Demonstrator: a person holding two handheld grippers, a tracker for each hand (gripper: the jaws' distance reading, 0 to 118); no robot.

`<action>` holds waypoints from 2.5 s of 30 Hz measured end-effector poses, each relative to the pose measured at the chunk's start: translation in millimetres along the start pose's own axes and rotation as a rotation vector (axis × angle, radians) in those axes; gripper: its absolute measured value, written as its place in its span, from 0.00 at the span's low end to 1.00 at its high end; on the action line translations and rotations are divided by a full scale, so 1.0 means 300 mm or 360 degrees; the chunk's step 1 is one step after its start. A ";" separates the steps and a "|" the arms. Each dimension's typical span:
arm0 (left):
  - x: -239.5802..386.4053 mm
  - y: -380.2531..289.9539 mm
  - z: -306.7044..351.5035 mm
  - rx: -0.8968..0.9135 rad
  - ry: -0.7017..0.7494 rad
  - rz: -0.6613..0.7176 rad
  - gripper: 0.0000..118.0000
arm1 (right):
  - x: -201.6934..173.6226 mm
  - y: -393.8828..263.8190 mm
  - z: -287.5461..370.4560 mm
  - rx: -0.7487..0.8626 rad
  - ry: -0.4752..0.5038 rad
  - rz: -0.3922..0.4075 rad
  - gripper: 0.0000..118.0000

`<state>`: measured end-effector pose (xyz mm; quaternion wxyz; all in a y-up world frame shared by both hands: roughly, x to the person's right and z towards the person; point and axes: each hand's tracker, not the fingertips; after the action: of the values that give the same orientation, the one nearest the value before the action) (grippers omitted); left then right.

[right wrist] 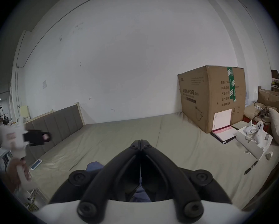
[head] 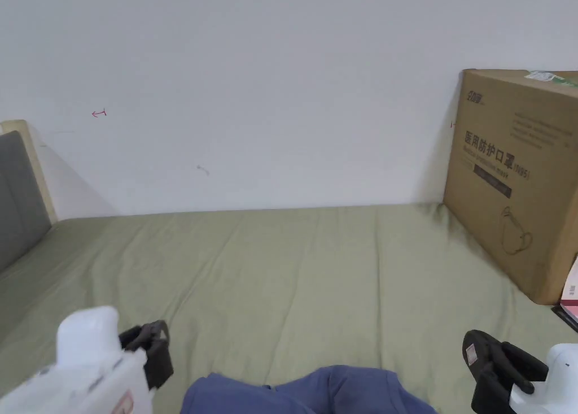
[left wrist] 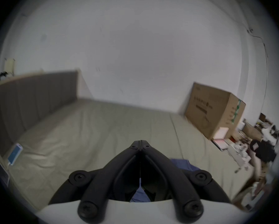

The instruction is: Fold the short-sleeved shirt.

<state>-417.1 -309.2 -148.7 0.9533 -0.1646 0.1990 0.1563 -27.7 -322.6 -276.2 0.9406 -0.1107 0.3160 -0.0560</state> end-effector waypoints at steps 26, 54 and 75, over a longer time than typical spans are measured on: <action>-0.173 -0.380 -0.982 -0.1232 0.0261 -0.0246 0.98 | 0.141 -0.164 -0.257 -0.0524 -0.0025 -0.0019 0.00; -0.266 -0.280 -0.276 -0.0632 -0.0024 0.0045 0.01 | 0.177 -0.417 -1.256 -0.1978 -0.0163 0.0109 0.84; -0.220 0.142 0.101 -0.0294 0.0021 -0.0136 0.01 | 0.360 0.380 -0.407 -0.0845 -0.0038 -0.0076 0.04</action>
<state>-480.3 -274.9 -104.5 0.9386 -0.2611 0.1828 0.1321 -12.1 -252.1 -461.7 0.8807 -0.3617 0.3057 0.0081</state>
